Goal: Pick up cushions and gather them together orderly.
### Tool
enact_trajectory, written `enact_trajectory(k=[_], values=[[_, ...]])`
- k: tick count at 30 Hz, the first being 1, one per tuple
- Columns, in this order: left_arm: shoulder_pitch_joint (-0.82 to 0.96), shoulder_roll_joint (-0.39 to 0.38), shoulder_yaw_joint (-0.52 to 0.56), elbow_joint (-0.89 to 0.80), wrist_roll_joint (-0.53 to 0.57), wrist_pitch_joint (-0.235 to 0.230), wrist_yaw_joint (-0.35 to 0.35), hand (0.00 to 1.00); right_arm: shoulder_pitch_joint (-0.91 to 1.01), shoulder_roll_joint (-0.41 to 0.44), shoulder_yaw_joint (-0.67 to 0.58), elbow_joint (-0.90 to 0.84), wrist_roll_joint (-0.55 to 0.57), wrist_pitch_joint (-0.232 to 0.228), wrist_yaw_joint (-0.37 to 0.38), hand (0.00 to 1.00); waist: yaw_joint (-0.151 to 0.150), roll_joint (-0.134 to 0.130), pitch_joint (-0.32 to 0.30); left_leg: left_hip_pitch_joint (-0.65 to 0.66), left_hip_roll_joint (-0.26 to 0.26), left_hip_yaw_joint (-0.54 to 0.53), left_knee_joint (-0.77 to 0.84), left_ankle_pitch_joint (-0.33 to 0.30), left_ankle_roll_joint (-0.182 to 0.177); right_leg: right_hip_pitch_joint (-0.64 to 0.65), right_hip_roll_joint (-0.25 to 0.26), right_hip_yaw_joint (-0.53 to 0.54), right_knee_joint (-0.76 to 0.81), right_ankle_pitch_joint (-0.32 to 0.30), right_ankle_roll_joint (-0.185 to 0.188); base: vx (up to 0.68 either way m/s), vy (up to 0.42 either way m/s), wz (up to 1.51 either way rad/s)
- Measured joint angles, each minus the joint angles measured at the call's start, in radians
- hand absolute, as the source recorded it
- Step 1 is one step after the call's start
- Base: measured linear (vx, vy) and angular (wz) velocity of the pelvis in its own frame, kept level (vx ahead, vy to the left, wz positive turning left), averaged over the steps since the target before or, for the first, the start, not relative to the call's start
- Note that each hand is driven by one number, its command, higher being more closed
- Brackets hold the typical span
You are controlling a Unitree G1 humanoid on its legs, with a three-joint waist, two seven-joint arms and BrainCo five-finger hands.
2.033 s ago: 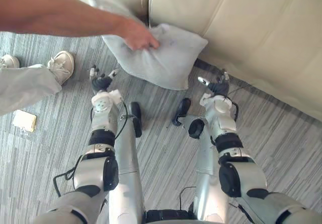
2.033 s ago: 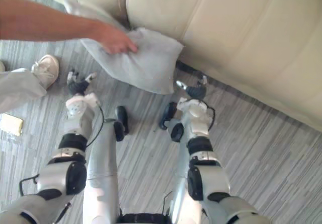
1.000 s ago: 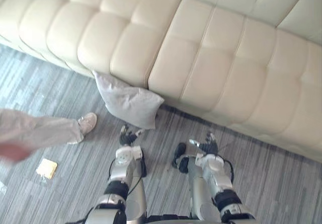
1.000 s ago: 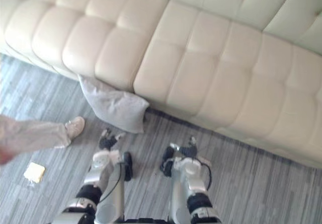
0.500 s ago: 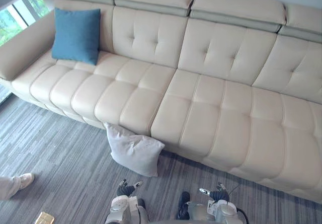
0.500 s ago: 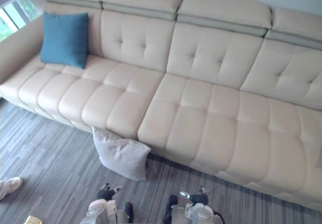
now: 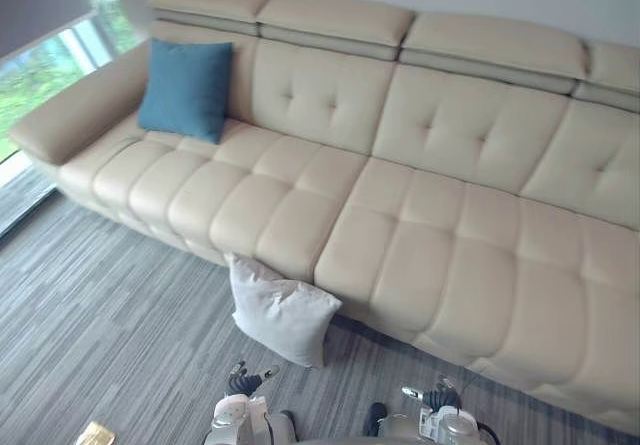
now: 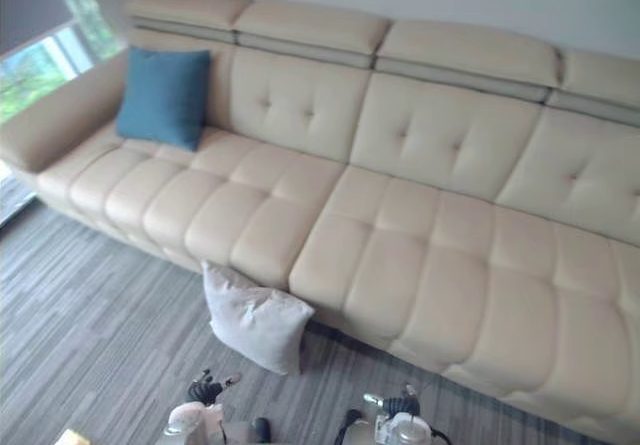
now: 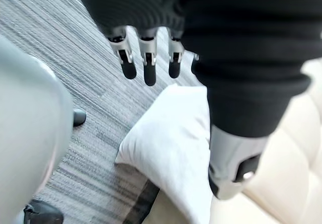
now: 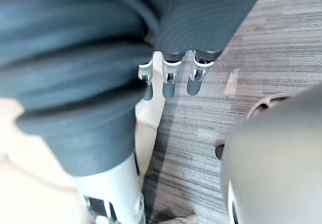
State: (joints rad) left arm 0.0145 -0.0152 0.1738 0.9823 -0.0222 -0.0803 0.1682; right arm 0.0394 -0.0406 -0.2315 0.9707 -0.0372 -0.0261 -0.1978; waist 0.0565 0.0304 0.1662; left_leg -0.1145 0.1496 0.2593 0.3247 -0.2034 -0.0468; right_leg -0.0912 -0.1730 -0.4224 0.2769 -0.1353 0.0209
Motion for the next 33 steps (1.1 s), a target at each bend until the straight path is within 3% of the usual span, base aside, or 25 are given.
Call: enact_trajectory(k=[2, 4, 5, 6, 9, 12, 13, 14, 15, 16, 18, 20, 22, 23, 24, 25, 26, 28, 31, 33], values=[[0.002, 0.012, -0.007, 0.008, 0.0, 0.001, 0.002, 0.0, 0.002, -0.001, -0.001, -0.001, 0.0, 0.004, -0.002, 0.0, -0.007, -0.003, 0.0, -0.007, 0.032, 0.111, 0.008, -0.003, -0.001, -0.006, -0.029, -0.019, 0.0, 0.0, 0.003, -0.03, 0.092, 0.47], [0.002, 0.023, -0.008, 0.013, 0.0, 0.001, 0.003, 0.0, 0.002, -0.009, -0.001, 0.003, 0.001, 0.011, -0.003, 0.0, -0.008, 0.001, -0.001, -0.024, 0.062, 0.126, 0.038, -0.004, 0.004, -0.027, -0.049, -0.013, 0.004, 0.012, 0.029, 0.01, 0.171, 0.18], [0.013, 0.038, -0.015, 0.032, 0.0, 0.005, 0.003, 0.0, -0.011, -0.011, 0.0, 0.012, 0.0, 0.014, -0.005, 0.0, -0.011, -0.001, -0.006, -0.011, 0.029, 0.142, -0.002, 0.005, -0.02, -0.025, -0.073, 0.0, -0.017, 0.036, 0.073, 0.05, 0.157, 0.04], [0.017, 0.046, -0.022, 0.035, 0.0, 0.005, 0.004, 0.0, -0.012, -0.007, 0.002, 0.016, 0.0, 0.014, -0.004, 0.0, -0.012, -0.006, -0.007, -0.004, 0.014, 0.143, -0.018, 0.014, -0.02, -0.016, -0.079, -0.002, -0.035, 0.049, 0.081, 0.07, 0.173, 0.14], [0.014, 0.069, -0.065, 0.049, 0.001, 0.006, 0.003, 0.0, -0.015, -0.017, -0.001, 0.041, 0.0, 0.019, -0.005, 0.0, -0.017, -0.014, -0.011, 0.007, -0.047, 0.135, -0.036, 0.029, 0.004, 0.012, -0.117, -0.015, -0.083, 0.096, 0.107, 0.16, 0.192, 0.23], [0.013, 0.072, -0.109, 0.052, 0.016, 0.005, 0.002, 0.0, -0.02, -0.026, -0.001, 0.049, 0.0, 0.019, -0.005, 0.0, -0.023, -0.012, -0.01, 0.036, -0.106, 0.136, -0.038, -0.007, 0.049, 0.004, -0.192, -0.002, 0.003, 0.085, 0.116, 0.11, 0.181, 0.13], [0.012, 0.074, -0.121, 0.052, 0.021, 0.004, 0.002, 0.0, -0.025, -0.026, 0.0, 0.046, 0.0, 0.019, -0.005, 0.0, -0.022, -0.017, -0.004, 0.049, -0.119, 0.139, -0.041, -0.024, 0.055, -0.028, -0.218, 0.017, 0.085, 0.079, 0.084, 0.1, 0.248, -0.07], [0.012, 0.076, -0.123, 0.052, 0.022, 0.004, 0.001, 0.0, -0.041, -0.03, 0.003, 0.046, 0.0, 0.02, -0.005, 0.0, -0.022, -0.013, 0.0, 0.069, -0.13, 0.142, -0.041, -0.039, 0.063, -0.083, -0.244, 0.052, 0.208, 0.076, -0.017, 0.07, 0.21, -0.14], [0.013, 0.077, -0.123, 0.051, 0.021, 0.004, 0.001, 0.0, -0.053, -0.032, 0.01, 0.043, -0.001, 0.02, -0.004, 0.0, -0.025, -0.011, 0.008, 0.088, -0.136, 0.144, -0.045, -0.048, 0.07, -0.111, -0.256, 0.081, 0.286, 0.095, -0.073, 0.05, 0.203, -0.12], [0.016, 0.076, -0.125, 0.048, 0.022, 0.004, 0.001, 0.0, -0.06, -0.03, 0.014, 0.041, -0.002, 0.02, -0.004, 0.0, -0.033, -0.015, 0.016, 0.123, -0.144, 0.145, -0.061, -0.054, 0.08, -0.15, -0.256, 0.129, 0.373, 0.088, -0.076, 0.1, 0.143, -0.02], [0.016, 0.087, -0.121, 0.048, 0.021, 0.005, 0.001, 0.0, -0.063, -0.006, 0.026, 0.032, -0.002, 0.018, -0.005, 0.0, -0.044, -0.032, 0.023, 0.161, -0.147, 0.14, -0.087, -0.063, 0.093, -0.193, -0.173, 0.183, 0.497, 0.001, -0.042, 0.14, 0.067, 0.07], [0.014, 0.088, -0.114, 0.049, 0.022, 0.007, 0.0, 0.0, -0.069, 0.01, 0.045, 0.028, -0.001, 0.016, -0.001, 0.0, -0.052, -0.044, 0.028, 0.192, -0.146, 0.132, -0.117, -0.061, 0.091, -0.212, -0.036, 0.174, 0.481, -0.082, -0.018, 0.21, -0.011, 0.18], [0.01, 0.079, -0.1, 0.049, 0.022, 0.009, -0.001, 0.0, -0.071, 0.015, 0.042, 0.027, 0.0, 0.013, 0.0, 0.0, -0.055, -0.04, 0.03, 0.209, -0.151, 0.114, -0.133, -0.061, 0.089, -0.227, 0.055, 0.163, 0.392, -0.092, -0.012, 0.29, -0.033, 0.38], [0.008, 0.069, -0.078, 0.048, 0.023, 0.011, -0.003, 0.0, -0.067, 0.024, 0.036, 0.025, 0.0, 0.013, -0.001, 0.0, -0.057, -0.048, 0.026, 0.211, -0.164, 0.083, -0.132, -0.061, 0.089, -0.216, 0.1, 0.203, 0.303, -0.07, -0.035, 0.27, -0.055, 0.73], [0.004, 0.065, -0.072, 0.046, 0.03, 0.01, -0.006, 0.0, -0.058, 0.03, 0.031, 0.023, 0.002, 0.011, -0.001, 0.0, -0.059, -0.064, 0.021, 0.217, -0.182, 0.056, -0.129, -0.063, 0.086, -0.201, 0.115, 0.238, 0.239, -0.054, -0.078, 0.31, -0.094, 0.85], [-0.006, 0.044, -0.057, 0.048, 0.044, 0.011, -0.007, 0.0, -0.055, 0.028, 0.017, 0.024, 0.007, 0.009, 0.0, 0.0, -0.06, -0.045, 0.025, 0.228, -0.178, 0.023, -0.128, -0.077, 0.064, -0.166, 0.123, 0.246, 0.211, -0.084, -0.099, 0.32, -0.083, 0.72], [-0.013, 0.019, -0.033, 0.046, 0.053, 0.011, -0.014, 0.0, -0.054, 0.022, -0.001, 0.023, 0.013, 0.011, 0.0, 0.0, -0.051, -0.021, 0.023, 0.217, -0.159, -0.001, -0.097, -0.084, 0.053, -0.138, 0.127, 0.225, 0.19, -0.084, -0.101, 0.32, -0.081, 0.56], [-0.015, 0.007, -0.025, 0.04, 0.061, 0.012, -0.018, 0.0, -0.055, 0.022, -0.004, 0.021, 0.018, 0.011, -0.001, 0.0, -0.053, -0.011, 0.03, 0.202, -0.125, -0.016, -0.01, -0.102, 0.022, -0.085, 0.142, 0.204, 0.153, -0.085, -0.103, 0.24, -0.073, 0.39], [-0.008, -0.007, 0.007, -0.009, 0.061, 0.013, -0.019, 0.0, -0.039, 0.033, -0.001, 0.001, 0.018, 0.019, -0.003, 0.0, -0.041, -0.017, 0.037, 0.096, -0.031, -0.005, 0.322, -0.143, -0.012, 0.032, 0.181, 0.222, 0.08, -0.098, -0.124, 0.23, -0.048, 0.05], [-0.009, -0.008, 0.006, -0.028, 0.06, 0.014, -0.019, 0.0, -0.047, 0.043, 0.0, -0.015, 0.02, 0.018, -0.007, 0.0, -0.033, -0.017, 0.037, 0.041, 0.026, -0.015, 0.369, -0.156, -0.024, 0.054, 0.192, 0.255, 0.08, -0.103, -0.126, 0.12, 0.024, -0.56]])
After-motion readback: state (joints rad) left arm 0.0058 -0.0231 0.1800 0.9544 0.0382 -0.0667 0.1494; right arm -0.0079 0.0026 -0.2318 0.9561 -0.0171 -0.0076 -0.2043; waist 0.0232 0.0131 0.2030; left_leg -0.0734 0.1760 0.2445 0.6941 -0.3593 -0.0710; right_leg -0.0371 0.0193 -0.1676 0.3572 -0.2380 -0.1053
